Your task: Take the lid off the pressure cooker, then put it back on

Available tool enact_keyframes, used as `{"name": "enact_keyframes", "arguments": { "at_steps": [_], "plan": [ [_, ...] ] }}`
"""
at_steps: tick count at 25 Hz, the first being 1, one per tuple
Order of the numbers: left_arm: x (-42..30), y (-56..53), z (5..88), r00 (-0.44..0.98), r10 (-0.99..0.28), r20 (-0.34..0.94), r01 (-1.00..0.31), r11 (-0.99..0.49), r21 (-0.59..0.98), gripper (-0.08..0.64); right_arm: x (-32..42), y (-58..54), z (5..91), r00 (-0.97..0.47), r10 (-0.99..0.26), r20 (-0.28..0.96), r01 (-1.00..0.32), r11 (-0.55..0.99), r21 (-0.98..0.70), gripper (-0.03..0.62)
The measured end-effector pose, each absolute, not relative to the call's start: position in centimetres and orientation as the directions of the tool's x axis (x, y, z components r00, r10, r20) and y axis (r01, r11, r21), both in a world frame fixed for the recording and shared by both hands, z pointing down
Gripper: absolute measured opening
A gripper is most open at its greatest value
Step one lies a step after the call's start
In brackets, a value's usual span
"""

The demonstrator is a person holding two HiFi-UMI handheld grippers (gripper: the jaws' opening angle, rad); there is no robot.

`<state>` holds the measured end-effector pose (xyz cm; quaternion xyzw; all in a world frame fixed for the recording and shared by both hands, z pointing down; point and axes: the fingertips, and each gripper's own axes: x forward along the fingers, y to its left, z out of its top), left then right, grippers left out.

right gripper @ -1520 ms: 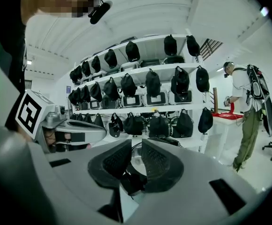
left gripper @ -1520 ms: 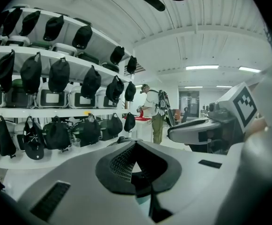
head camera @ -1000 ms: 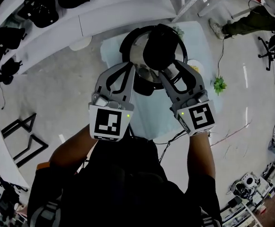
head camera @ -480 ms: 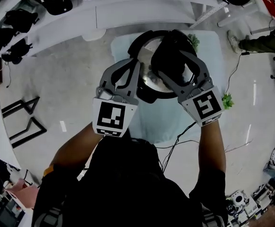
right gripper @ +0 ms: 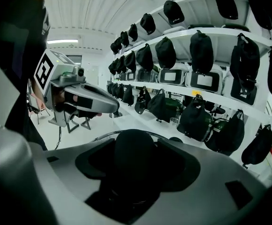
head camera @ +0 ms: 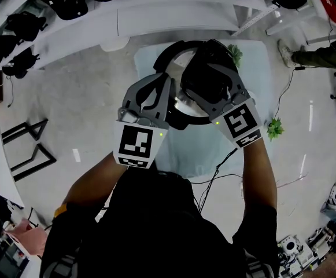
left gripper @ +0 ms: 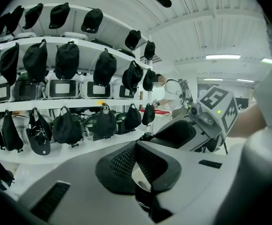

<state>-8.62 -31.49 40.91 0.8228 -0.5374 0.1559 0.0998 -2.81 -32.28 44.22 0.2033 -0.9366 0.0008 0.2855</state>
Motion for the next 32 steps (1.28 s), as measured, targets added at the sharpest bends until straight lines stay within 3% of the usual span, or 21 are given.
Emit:
{"name": "enact_keyframes", "arguments": {
  "at_steps": [9, 19, 32],
  "plan": [
    [-9.0, -31.8, 40.4, 0.367, -0.865, 0.343, -0.923, -0.386, 0.014, 0.006, -3.1, -32.7, 44.8, -0.711, -0.429, 0.558, -0.446, 0.888, 0.113, 0.304],
    [-10.0, -31.8, 40.9, 0.355, -0.862, 0.361, -0.927, -0.376, 0.015, 0.006, -2.8, -32.4, 44.5, -0.768, -0.307, 0.562, -0.300, 0.948, 0.108, 0.291],
    [-10.5, -30.3, 39.4, 0.345, -0.875, 0.340, -0.931, -0.366, 0.004, 0.005, -3.1, -31.3, 40.8, -0.796, -0.330, 0.507, -0.307, 0.943, 0.132, 0.291]
  ]
}}
